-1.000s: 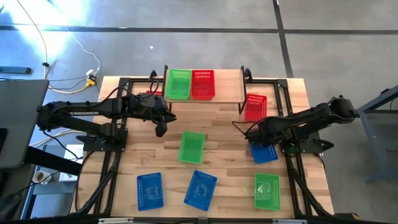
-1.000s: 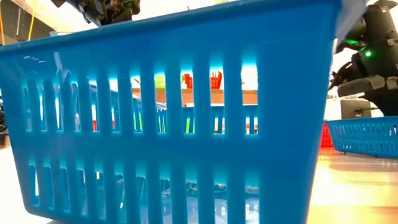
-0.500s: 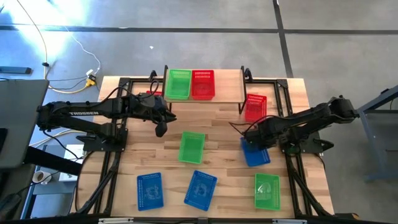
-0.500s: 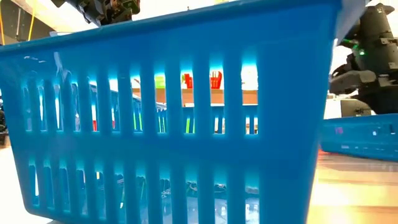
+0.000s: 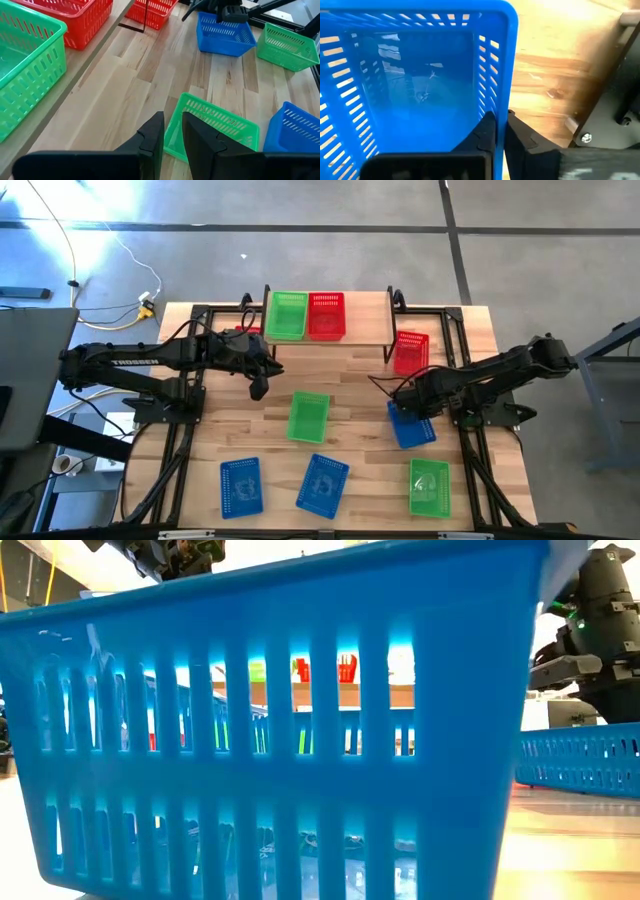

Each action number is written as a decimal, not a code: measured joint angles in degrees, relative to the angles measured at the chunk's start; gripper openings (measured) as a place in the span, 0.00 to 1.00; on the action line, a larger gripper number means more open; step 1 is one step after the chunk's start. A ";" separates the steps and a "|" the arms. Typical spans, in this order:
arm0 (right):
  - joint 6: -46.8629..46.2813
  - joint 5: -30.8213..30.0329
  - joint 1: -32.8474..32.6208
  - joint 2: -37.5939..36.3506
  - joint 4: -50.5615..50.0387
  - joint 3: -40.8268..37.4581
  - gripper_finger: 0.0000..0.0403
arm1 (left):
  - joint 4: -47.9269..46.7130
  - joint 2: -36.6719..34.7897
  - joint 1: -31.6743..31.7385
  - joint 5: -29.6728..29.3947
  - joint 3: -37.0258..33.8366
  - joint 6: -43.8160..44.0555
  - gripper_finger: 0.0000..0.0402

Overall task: Stack baskets on shelf by color
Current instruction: Put the top blue bin on the shelf

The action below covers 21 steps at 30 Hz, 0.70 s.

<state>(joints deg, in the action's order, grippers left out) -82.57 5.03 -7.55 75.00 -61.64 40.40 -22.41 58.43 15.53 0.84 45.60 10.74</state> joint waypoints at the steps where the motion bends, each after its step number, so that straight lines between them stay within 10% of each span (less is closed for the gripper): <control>1: 0.04 -0.04 0.00 0.00 -0.01 0.00 0.03 | 0.00 0.00 0.00 0.00 0.00 -0.02 0.15; 21: 9.32 -5.93 0.00 -0.50 -0.20 12.11 0.00 | 0.00 0.00 0.00 0.00 0.00 0.15 0.15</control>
<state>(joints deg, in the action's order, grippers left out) -73.25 -0.90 -7.55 74.50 -61.84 52.52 -22.41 58.43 15.53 0.84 45.60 10.90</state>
